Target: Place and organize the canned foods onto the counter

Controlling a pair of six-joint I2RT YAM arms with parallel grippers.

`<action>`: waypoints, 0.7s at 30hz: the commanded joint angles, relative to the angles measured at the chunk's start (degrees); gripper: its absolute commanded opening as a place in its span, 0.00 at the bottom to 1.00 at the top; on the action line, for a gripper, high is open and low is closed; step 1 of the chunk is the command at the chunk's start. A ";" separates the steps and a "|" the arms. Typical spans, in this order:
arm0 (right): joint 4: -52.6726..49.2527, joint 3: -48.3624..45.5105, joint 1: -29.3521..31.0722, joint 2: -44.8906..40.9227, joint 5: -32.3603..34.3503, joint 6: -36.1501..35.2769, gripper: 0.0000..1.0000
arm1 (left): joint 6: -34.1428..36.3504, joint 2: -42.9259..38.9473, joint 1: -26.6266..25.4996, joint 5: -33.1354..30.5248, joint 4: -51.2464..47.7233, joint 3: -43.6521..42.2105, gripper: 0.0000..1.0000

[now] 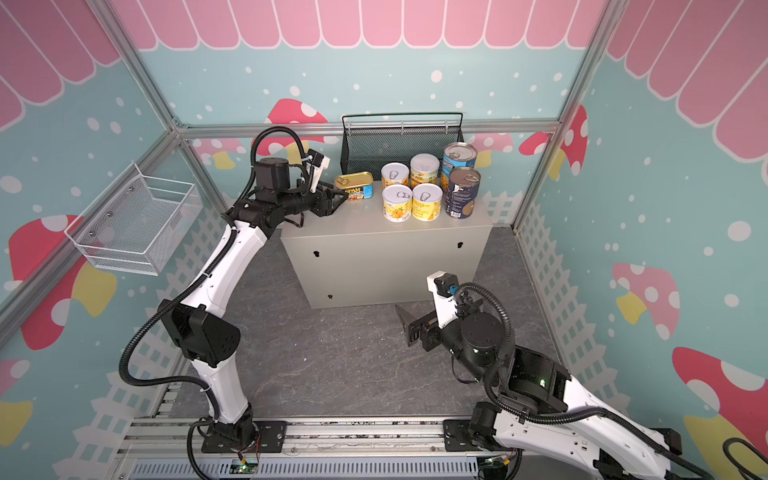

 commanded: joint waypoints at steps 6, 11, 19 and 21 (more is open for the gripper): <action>1.38 -0.29 0.01 -0.28 1.26 -0.18 0.99 | 0.25 3.10 -0.21 -0.05 1.09 3.77 0.60; 1.39 -0.46 -0.02 -0.44 1.55 -0.17 1.00 | 0.95 3.64 -0.19 0.48 1.06 4.39 0.60; 1.42 -0.63 0.00 -0.29 1.61 -0.35 0.99 | 2.18 6.23 -0.27 2.63 -1.39 8.76 0.72; 1.41 -0.64 0.01 -0.27 1.68 -0.39 1.00 | 2.14 7.11 -0.23 3.47 -2.32 10.33 0.74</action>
